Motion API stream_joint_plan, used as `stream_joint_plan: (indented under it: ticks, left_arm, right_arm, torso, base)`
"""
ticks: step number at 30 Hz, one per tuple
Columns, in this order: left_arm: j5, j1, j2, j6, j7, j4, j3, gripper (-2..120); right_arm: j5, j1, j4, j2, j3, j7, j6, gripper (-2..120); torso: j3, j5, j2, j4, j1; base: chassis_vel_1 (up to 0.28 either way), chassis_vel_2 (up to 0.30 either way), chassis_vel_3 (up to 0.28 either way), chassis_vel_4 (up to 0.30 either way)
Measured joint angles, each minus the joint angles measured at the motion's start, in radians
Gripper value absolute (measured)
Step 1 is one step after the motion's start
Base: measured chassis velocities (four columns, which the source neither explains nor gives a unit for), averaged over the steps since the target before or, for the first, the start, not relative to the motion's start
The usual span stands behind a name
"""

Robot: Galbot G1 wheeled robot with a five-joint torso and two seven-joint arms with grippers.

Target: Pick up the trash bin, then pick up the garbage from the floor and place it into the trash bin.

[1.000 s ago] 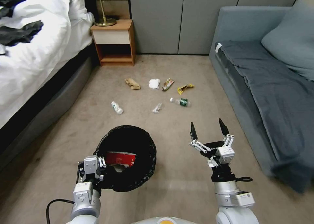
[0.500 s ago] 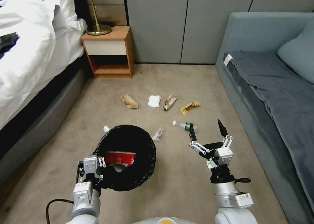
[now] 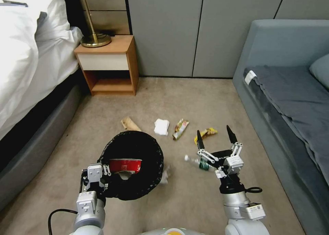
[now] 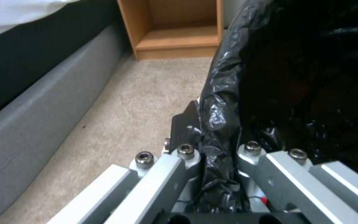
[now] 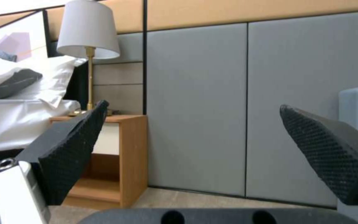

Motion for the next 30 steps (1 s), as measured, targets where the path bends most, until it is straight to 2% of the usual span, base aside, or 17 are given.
stream_joint_plan:
  ticks: [12, 18, 21, 24, 30]
  left_arm:
    - [0.005, -0.003, 0.001, 0.003, 0.001, -0.002, 0.001, 3]
    - [0.005, -0.005, 0.0, 0.004, 0.001, 0.002, -0.002, 3]
    - [0.005, -0.008, -0.001, 0.005, 0.001, 0.005, -0.003, 3]
    - [0.005, -0.016, -0.001, 0.008, 0.001, 0.011, -0.004, 3]
    - [0.005, -0.036, 0.0, 0.019, -0.003, 0.019, -0.005, 3]
  right_arm:
    - [0.005, 0.02, -0.017, -0.02, 0.003, -0.016, 0.011, 100]
    - [0.009, 0.042, -0.048, -0.056, 0.035, -0.036, 0.015, 100]
    - [0.02, 0.064, -0.084, -0.083, 0.058, -0.082, 0.009, 100]
    - [0.027, 0.107, -0.161, -0.126, 0.083, -0.172, 0.0, 100]
    - [0.032, 0.194, -0.291, -0.199, 0.07, -0.28, -0.033, 100]
  torso:
    - [0.0, 0.0003, 0.0, 0.0002, 0.0]
    - [0.0, 0.0003, 0.0, 0.0001, 0.0]
    - [0.0, 0.0003, 0.0, 0.0002, 0.0]
    - [0.0, 0.0005, 0.0, 0.0001, 0.0]
    - [0.0, 0.0003, 0.0, 0.0002, 0.0]
  base:
    - [0.007, -0.005, -0.007, 0.008]
    - [0.0, 0.0, 0.0, 0.0]
    - [0.0, 0.0, 0.0, 0.0]
    - [0.0, 0.0, 0.0, 0.0]
    - [0.0, 0.0, 0.0, 0.0]
